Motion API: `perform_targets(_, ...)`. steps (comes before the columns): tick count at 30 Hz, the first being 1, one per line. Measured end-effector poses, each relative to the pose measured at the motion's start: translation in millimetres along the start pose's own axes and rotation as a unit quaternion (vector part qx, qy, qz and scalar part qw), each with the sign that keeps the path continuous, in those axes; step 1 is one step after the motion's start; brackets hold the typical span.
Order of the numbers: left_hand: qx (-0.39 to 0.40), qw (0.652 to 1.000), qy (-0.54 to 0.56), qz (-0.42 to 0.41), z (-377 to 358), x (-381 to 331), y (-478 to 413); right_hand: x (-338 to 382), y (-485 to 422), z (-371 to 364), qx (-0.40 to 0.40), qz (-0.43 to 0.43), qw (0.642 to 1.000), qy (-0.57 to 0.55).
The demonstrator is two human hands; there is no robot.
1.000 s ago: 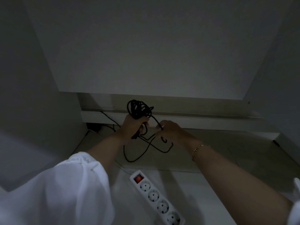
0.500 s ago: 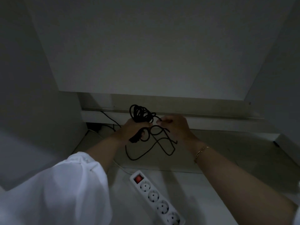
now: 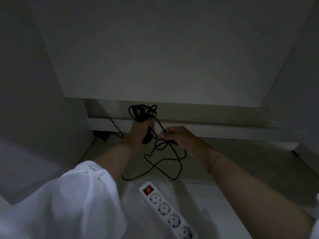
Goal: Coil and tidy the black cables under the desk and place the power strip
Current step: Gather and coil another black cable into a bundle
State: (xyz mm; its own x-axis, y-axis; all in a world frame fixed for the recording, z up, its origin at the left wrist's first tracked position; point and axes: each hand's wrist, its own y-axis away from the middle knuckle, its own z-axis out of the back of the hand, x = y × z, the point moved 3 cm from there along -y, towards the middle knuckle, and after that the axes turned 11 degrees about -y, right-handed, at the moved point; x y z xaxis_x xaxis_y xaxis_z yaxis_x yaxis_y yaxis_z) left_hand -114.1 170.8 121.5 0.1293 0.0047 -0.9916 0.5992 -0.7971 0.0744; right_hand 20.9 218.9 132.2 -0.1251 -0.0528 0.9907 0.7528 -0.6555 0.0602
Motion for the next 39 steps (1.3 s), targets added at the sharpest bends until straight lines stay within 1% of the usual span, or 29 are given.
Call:
perform_targets(4, 0.006, 1.000, 0.020, 0.003, 4, 1, -2, -6, 6, 3, 0.058, -0.068, 0.996, 0.016)
perform_targets(6, 0.007, 1.000, 0.022, 0.002, 6, -1, -3, -10, 6, 6, 0.063, -0.098, 0.993, 0.013)
perform_targets(8, 0.013, 1.000, 0.016, 0.007, 8, 0, -1, -14, 5, 10, 0.051, -0.104, 0.993, 0.018)
perform_targets(10, 0.036, 0.999, -0.005, 0.006, 8, 0, 1, -12, 6, 11, 0.030, -0.082, 0.996, -0.002)
perform_targets(13, 0.088, 0.986, -0.136, -0.032, 11, 1, 2, -8, 7, 15, -0.023, -0.018, 0.996, -0.079)
perform_targets(15, 0.113, 0.974, -0.191, -0.036, 11, 2, 5, -5, 7, 18, -0.049, 0.014, 0.995, -0.086)
perform_targets(19, 0.158, 0.970, -0.187, -0.011, 7, 3, 13, -5, 5, 19, -0.094, 0.017, 0.995, -0.032)
perform_targets(22, 0.182, 0.964, -0.193, -0.009, 2, 4, 17, -5, 3, 17, -0.123, 0.021, 0.992, -0.001)
perform_targets(25, 0.188, 0.966, -0.180, -0.008, -4, 4, 19, -7, 2, 11, -0.126, 0.019, 0.992, 0.013)
perform_targets(27, 0.190, 0.969, -0.159, -0.001, -8, 2, 22, -8, 0, 8, -0.120, 0.019, 0.990, 0.072)
perform_targets(29, 0.193, 0.975, -0.114, 0.006, -11, -1, 23, -7, -1, 4, -0.101, 0.023, 0.988, 0.113)
perform_targets(30, 0.192, 0.978, -0.082, 0.008, -13, -3, 22, -6, -2, 2, -0.095, 0.022, 0.989, 0.112)
perform_targets(32, 0.176, 0.984, -0.022, 0.012, -13, -8, 19, -3, -2, 1, -0.093, 0.010, 0.993, 0.078)
perform_targets(34, 0.151, 0.988, 0.010, 0.003, -10, -13, 15, 0, -2, 2, -0.092, 0.002, 0.995, 0.034)
perform_targets(37, 0.127, 0.991, 0.024, -0.021, -5, -16, 11, 3, -2, 3, -0.072, 0.007, 0.997, 0.005)
perform_targets(39, 0.111, 0.993, 0.015, -0.032, -2, -15, 8, 1, -1, 3, -0.080, 0.028, 0.996, -0.025)
